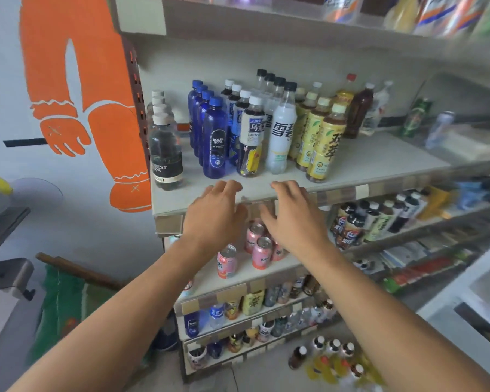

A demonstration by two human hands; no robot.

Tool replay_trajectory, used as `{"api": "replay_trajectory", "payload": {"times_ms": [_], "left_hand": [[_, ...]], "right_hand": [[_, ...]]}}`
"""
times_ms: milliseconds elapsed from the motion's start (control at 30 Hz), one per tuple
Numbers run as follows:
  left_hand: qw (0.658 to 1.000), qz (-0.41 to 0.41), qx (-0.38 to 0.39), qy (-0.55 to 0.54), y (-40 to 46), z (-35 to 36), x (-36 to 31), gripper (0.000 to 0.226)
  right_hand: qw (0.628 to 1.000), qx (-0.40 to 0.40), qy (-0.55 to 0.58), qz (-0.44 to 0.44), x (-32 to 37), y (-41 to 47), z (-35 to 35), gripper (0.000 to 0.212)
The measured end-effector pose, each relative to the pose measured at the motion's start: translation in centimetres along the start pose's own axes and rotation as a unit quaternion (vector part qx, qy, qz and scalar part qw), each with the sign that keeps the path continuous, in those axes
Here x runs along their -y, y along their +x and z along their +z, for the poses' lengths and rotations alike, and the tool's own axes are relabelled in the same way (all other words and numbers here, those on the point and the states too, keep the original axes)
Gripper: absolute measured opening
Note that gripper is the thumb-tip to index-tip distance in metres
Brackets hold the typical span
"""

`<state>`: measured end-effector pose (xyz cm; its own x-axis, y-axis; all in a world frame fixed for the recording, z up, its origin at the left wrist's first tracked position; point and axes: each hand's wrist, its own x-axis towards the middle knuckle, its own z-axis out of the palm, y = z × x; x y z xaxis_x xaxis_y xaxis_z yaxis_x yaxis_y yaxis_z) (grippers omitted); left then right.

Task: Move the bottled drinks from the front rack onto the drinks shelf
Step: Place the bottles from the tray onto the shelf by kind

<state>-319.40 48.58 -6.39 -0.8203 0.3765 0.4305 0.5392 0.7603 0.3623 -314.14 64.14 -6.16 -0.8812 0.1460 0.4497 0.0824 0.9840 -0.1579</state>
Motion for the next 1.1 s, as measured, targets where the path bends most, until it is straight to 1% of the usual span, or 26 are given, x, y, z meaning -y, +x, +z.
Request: {"api": "replay_trajectory", "payload": {"times_ms": [233,533,667,833,967,1100], "left_hand": [[0.993,0.098,0.06,-0.011,-0.4,5.4,-13.5,0.038],[0.966,0.223,0.13,-0.015,-3.4,12.0,-28.0,0.037],[0.946,0.282,0.158,-0.032,-4.4,15.0,-33.5,0.032],[0.918,0.344,0.194,-0.033,-4.5,19.4,-38.8,0.033],[0.899,0.382,0.214,-0.02,-3.8,23.2,-42.8,0.034],[0.88,0.416,0.223,-0.042,-2.1,27.3,-47.2,0.037]], "right_hand": [[0.996,0.001,-0.055,0.073,-11.6,-7.3,-5.8,0.05],[0.975,0.021,-0.097,0.201,-24.1,-17.4,-10.9,0.049],[0.958,0.028,-0.119,0.259,-28.5,-21.1,-12.3,0.045],[0.936,0.037,-0.127,0.327,-33.3,-24.1,-13.1,0.046],[0.914,0.043,-0.138,0.38,-37.5,-25.6,-13.2,0.047],[0.887,0.053,-0.145,0.436,-42.3,-26.2,-13.4,0.049]]}}
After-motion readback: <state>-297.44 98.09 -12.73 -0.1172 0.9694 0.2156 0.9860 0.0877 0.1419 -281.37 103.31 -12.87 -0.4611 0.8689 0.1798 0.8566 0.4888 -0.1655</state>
